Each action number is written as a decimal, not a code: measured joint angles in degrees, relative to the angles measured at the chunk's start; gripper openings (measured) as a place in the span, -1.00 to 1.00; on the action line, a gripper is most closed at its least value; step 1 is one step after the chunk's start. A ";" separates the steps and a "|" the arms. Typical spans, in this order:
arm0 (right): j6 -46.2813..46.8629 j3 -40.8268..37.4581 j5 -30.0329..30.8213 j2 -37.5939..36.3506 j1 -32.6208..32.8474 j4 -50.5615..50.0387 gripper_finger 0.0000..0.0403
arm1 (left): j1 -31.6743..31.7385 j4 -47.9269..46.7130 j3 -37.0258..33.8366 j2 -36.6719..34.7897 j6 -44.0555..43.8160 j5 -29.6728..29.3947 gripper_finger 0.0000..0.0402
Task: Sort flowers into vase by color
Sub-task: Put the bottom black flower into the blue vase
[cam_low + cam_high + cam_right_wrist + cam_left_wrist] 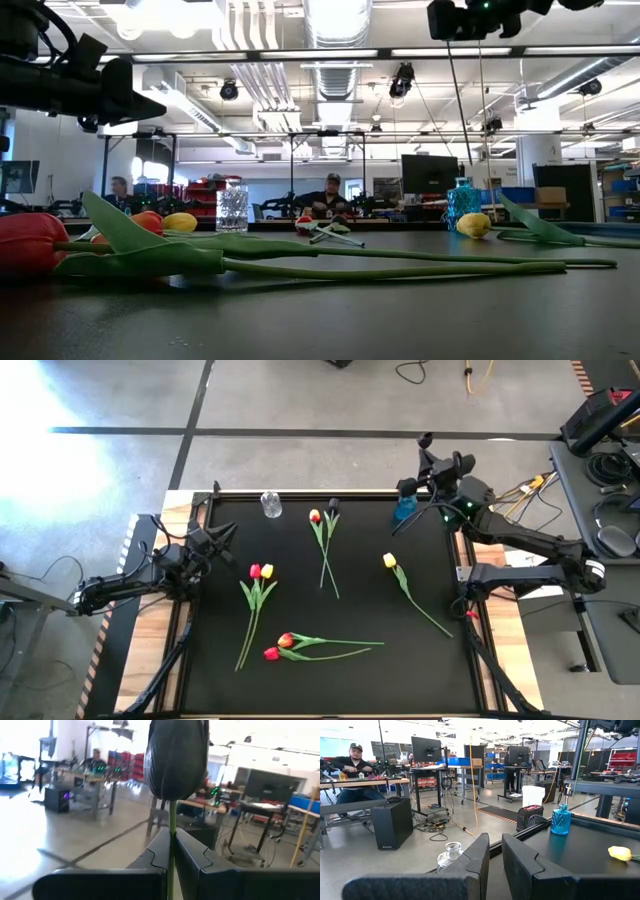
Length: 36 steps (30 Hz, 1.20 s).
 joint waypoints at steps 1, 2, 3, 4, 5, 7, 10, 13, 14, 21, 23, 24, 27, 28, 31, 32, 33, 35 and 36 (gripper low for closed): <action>-0.14 0.00 0.01 0.21 -0.45 0.59 -0.94 | -0.01 0.00 0.00 0.01 -0.01 -0.02 -0.81; -0.24 0.00 0.05 0.43 -0.98 1.23 -0.94 | 0.00 0.00 0.00 0.00 -0.01 -0.02 -0.81; -0.27 0.00 0.03 0.65 -1.53 1.57 -0.94 | -0.01 0.00 0.00 0.02 0.01 0.00 -0.81; -0.28 0.00 0.01 0.83 -2.09 1.73 -0.94 | 0.01 0.00 0.00 0.02 -0.01 -0.03 -0.81; -0.28 0.00 0.01 1.07 -2.60 2.08 -0.94 | -0.01 0.00 0.00 0.00 -0.01 0.01 -0.81; -0.14 0.00 -0.01 1.67 -3.46 2.53 -0.94 | 0.01 0.01 0.00 0.02 0.00 0.00 -0.81; 0.89 0.00 -0.27 2.74 -4.44 3.16 -0.94 | 0.00 0.00 0.00 0.00 0.00 0.00 -0.81; 1.44 -0.02 -1.00 4.11 -4.80 5.45 -0.94 | 0.01 0.00 0.00 0.00 0.01 -0.02 -0.81; 1.33 -0.02 -1.05 4.62 -4.80 6.13 -0.94 | -0.01 0.00 0.00 0.01 0.01 -0.02 -0.81; 1.45 0.00 -1.06 7.26 -4.80 7.59 -0.94 | 0.01 0.00 0.00 0.02 -0.01 -0.02 -0.81; 1.49 -0.02 -1.06 7.90 -4.80 7.91 -0.94 | 0.00 0.00 0.00 0.00 -0.01 -0.01 -0.81; 1.77 -0.02 -1.06 8.19 -4.80 8.06 -0.94 | 0.01 0.00 0.00 0.00 0.00 0.00 -0.81; 1.92 -0.02 -0.74 8.77 -4.80 8.50 -0.94 | -0.01 0.00 0.00 0.02 0.00 0.00 -0.81; 1.85 -0.03 -0.61 8.97 -4.80 8.49 -0.94 | -0.01 0.00 0.00 0.00 0.00 -0.02 -0.81; 1.44 -0.11 -0.38 9.39 -4.78 8.59 -0.94 | 0.01 0.00 0.00 0.02 0.01 0.00 -0.81; 1.41 -0.11 0.03 9.48 -4.78 8.66 -0.94 | -0.01 0.00 0.00 0.00 0.01 -0.02 -0.81; 1.38 -0.11 0.48 9.57 -4.78 8.70 -0.94 | 0.00 0.00 0.00 0.01 -0.01 -0.01 -0.81; 1.29 -0.31 1.04 9.68 -4.80 8.26 -0.94 | -0.01 0.00 0.00 0.02 -0.01 -0.02 -0.81; 1.27 -0.40 1.08 9.72 -4.80 8.09 -0.94 | -0.01 0.00 0.00 0.00 0.01 0.01 -0.81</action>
